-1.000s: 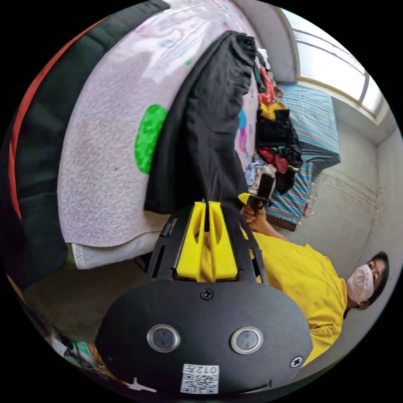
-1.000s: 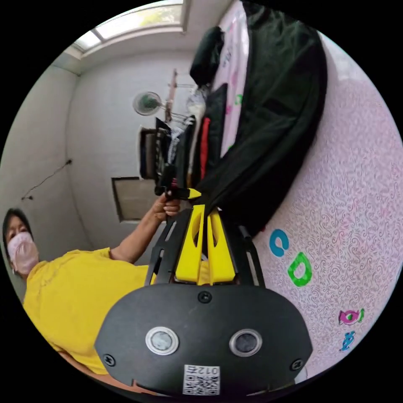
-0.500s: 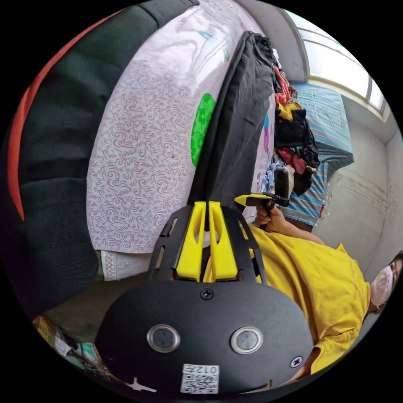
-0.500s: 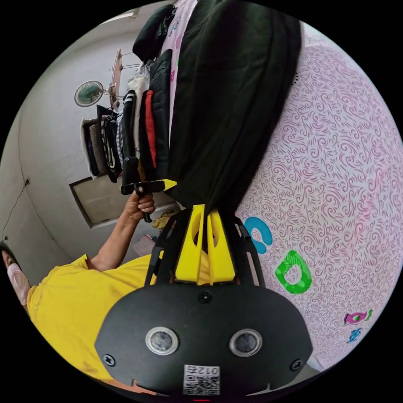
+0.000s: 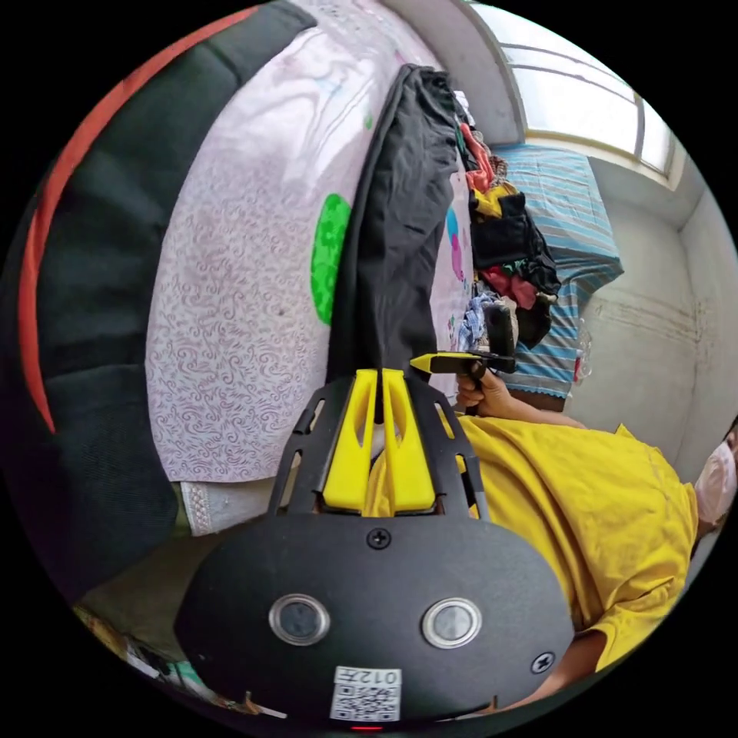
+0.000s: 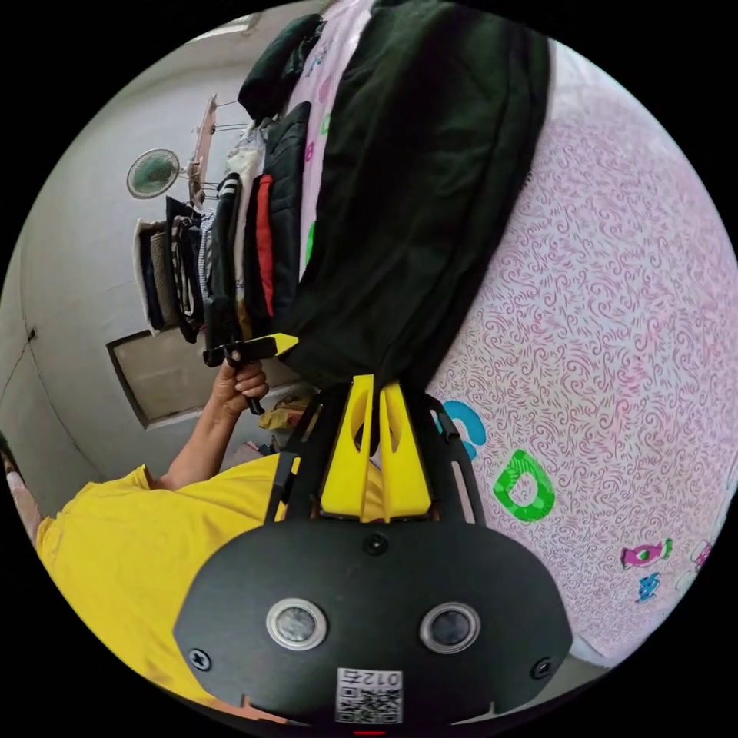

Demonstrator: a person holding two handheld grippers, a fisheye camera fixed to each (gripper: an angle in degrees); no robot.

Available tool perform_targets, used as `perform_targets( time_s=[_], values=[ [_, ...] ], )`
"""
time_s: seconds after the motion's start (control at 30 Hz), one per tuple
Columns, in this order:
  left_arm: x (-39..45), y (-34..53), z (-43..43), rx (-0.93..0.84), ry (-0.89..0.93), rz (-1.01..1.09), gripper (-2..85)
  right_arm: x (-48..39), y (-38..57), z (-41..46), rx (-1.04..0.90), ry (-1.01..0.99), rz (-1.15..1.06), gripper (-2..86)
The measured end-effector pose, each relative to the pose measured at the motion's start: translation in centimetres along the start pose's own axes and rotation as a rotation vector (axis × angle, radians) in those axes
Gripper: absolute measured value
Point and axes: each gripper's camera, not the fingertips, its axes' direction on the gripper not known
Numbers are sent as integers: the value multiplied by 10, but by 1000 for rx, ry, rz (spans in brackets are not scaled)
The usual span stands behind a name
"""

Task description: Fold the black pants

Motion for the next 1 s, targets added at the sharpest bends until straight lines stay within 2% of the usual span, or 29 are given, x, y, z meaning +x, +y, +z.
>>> perform_targets(
  time_s=[0.07,0.23,0.33,0.57,0.67,0.8,0.87,0.93,1.0],
  values=[
    [9,-6,-6,12,-45,28,4,-11,0,-3,25,24,-60,9],
    [-1,-29,6,-58,-84,-23,4,-10,-6,10,-2,86,-42,8],
    [-9,-35,12,-76,-20,-69,4,-8,-5,12,-2,86,-11,9],
    [4,-43,11,-54,-33,-14,5,-1,-4,9,8,54,9,8],
    [20,-34,-8,29,-117,-11,5,-1,-5,6,6,52,5,8],
    [85,-19,-42,178,-508,72,5,-4,-8,2,-5,68,-11,8],
    [119,-28,-33,163,-599,159,5,-4,-11,-1,-8,61,-6,8],
    [150,-54,-1,62,-512,274,4,-2,-14,-3,-10,52,6,8],
    [159,-76,29,-54,-439,295,4,-3,-16,-6,-14,54,5,8]
  ],
)
